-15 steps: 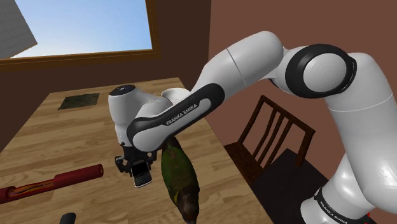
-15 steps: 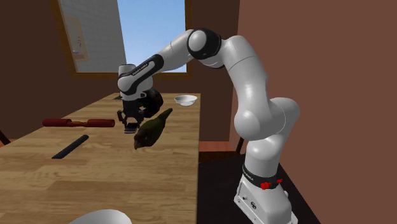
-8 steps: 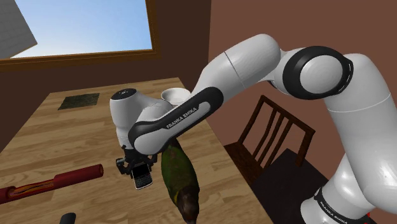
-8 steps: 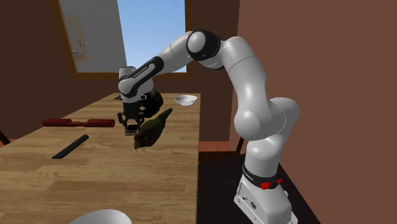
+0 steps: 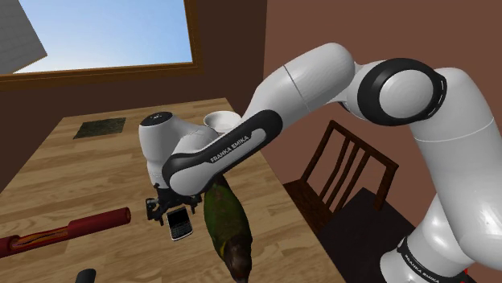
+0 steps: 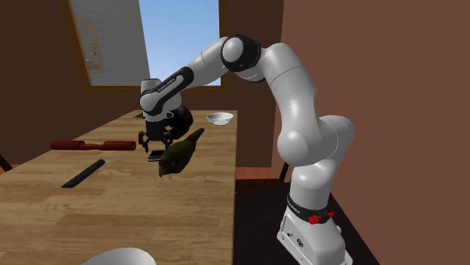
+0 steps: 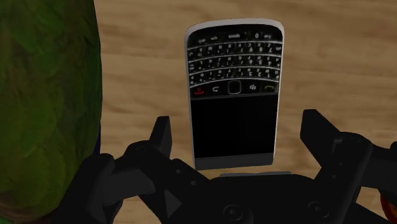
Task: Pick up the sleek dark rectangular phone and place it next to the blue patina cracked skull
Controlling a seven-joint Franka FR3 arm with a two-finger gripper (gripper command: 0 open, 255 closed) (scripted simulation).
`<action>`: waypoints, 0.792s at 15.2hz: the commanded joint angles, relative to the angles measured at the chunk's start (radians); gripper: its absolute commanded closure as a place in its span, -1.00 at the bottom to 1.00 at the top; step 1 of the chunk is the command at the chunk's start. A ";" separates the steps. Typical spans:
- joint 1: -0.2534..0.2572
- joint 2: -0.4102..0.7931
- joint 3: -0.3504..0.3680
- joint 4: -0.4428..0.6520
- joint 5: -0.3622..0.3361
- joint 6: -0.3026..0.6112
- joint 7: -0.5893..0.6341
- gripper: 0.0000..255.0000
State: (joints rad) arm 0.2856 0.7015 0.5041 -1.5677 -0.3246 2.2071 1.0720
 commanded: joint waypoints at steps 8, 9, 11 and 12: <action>-0.020 -0.069 0.026 0.021 0.034 -0.086 -0.019 -1.00; -0.020 -0.069 0.026 0.021 0.034 -0.086 -0.019 -1.00; -0.020 -0.069 0.026 0.021 0.034 -0.086 -0.019 -1.00; -0.020 -0.069 0.026 0.021 0.034 -0.086 -0.019 -1.00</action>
